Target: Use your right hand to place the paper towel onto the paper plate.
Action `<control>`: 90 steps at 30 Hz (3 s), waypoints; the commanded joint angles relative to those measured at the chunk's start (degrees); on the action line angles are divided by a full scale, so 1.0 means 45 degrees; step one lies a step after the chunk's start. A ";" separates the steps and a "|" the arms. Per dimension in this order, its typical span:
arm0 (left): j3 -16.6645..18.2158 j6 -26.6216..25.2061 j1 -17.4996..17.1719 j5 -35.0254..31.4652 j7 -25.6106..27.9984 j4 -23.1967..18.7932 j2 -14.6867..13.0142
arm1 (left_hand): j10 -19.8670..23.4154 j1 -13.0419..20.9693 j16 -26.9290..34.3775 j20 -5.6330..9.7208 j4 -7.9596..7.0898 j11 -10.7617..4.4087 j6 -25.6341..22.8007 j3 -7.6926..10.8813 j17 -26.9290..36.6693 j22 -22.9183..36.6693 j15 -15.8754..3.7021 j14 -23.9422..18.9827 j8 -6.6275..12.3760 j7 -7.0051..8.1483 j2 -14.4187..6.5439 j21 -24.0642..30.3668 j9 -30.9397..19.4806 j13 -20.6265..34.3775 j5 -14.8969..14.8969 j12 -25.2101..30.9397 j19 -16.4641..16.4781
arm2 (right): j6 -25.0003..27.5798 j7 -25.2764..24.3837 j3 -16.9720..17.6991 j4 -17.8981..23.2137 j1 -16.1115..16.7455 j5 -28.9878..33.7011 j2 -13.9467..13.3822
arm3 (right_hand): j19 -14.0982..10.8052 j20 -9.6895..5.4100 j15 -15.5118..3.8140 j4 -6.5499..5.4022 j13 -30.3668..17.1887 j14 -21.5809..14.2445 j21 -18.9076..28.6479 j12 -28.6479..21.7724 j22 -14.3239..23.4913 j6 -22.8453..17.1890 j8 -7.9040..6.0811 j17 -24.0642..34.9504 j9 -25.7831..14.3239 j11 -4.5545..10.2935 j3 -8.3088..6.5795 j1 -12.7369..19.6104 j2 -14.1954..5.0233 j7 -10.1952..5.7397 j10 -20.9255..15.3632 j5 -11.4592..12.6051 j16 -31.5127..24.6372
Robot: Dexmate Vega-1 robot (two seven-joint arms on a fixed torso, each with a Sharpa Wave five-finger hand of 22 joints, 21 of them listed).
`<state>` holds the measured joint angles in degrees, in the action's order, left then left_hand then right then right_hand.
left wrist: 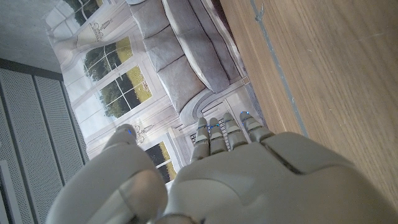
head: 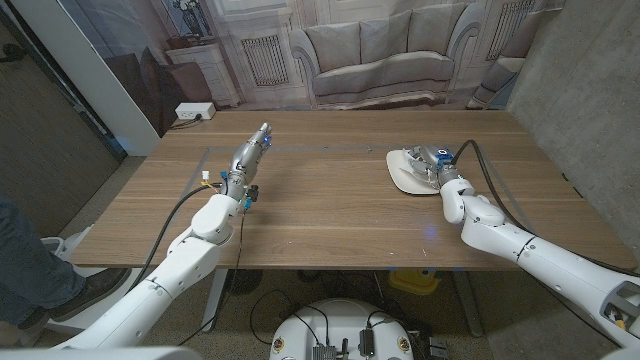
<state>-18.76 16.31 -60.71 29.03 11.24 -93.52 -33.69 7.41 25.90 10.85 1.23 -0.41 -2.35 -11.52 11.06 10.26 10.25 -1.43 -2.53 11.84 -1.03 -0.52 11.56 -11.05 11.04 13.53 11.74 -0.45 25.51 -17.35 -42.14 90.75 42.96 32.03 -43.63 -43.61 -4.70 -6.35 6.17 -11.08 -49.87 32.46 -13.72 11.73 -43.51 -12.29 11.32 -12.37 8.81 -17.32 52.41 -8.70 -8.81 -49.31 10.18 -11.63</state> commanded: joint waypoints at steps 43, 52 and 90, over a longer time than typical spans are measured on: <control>-0.0182 -0.0091 0.0204 0.0027 -0.0032 0.0178 0.0149 | 0.0029 0.0093 -0.0014 -0.0060 0.0042 0.0009 -0.0120 -0.0069 0.0051 0.0050 0.0007 -0.0034 0.0005 0.0007 -0.0113 0.0021 -0.0037 0.0039 -0.0113 0.0011 -0.0013 | 0.0116 -0.0208 0.0019 0.0093 0.0110 -0.0439 -0.0237 | 0.0464 -0.1513 -0.1331 -0.0828 -0.0088 0.0804 -0.0164 0.0296 -0.0148 0.0441 0.0213 0.0012 -0.0022 -0.0404 0.1122 -0.2099 0.1145 0.0296 0.0468 0.0034 0.0108; -0.0180 -0.0109 0.0215 0.0045 -0.0059 0.0166 0.0129 | 0.0057 0.0100 -0.0013 -0.0063 0.0042 0.0008 -0.0120 -0.0077 0.0051 0.0050 0.0016 -0.0037 0.0002 0.0008 -0.0130 0.0020 -0.0037 0.0040 -0.0120 0.0022 -0.0019 | 0.0165 -0.0162 0.0094 0.0201 0.0139 -0.0501 -0.0265 | 0.0660 -0.1355 -0.1267 -0.0986 -0.0098 0.1131 -0.0313 0.0365 -0.0168 0.0766 0.0279 0.0027 -0.0012 -0.0501 0.1404 -0.2596 0.1409 0.0306 0.0756 0.0097 0.0140; -0.0135 0.0014 0.0213 0.0179 -0.0275 0.0270 0.0067 | 0.0059 0.0130 -0.0011 -0.0072 0.0049 0.0038 -0.0134 -0.0119 0.0053 0.0050 0.0033 -0.0039 -0.0002 0.0049 -0.0179 0.0022 -0.0038 0.0040 -0.0147 0.0023 -0.0021 | 0.0024 -0.0224 0.0557 0.1303 0.0608 -0.0647 -0.0703 | 0.1937 -0.0789 -0.0639 -0.1280 -0.0136 0.2866 -0.1098 0.0433 -0.0205 0.1532 0.0266 0.0059 0.0012 -0.0749 0.1833 -0.3517 0.1611 0.0633 0.1778 0.0329 0.0256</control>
<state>-19.56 16.19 -59.51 29.54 10.44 -92.22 -33.17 7.41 26.28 10.85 1.23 -0.09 -2.35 -11.92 10.74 10.26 10.25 -1.43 -2.53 11.84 -1.02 -0.90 11.56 -11.05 11.04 12.91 11.74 -0.45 25.91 -17.53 -40.48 94.17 44.92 28.68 -46.07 -35.12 -3.57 -3.39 0.40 -11.65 -37.29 27.81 -11.50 10.66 -36.84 -11.15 11.33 -12.26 5.43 -9.02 36.81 -1.38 -5.84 -41.40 11.30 -10.53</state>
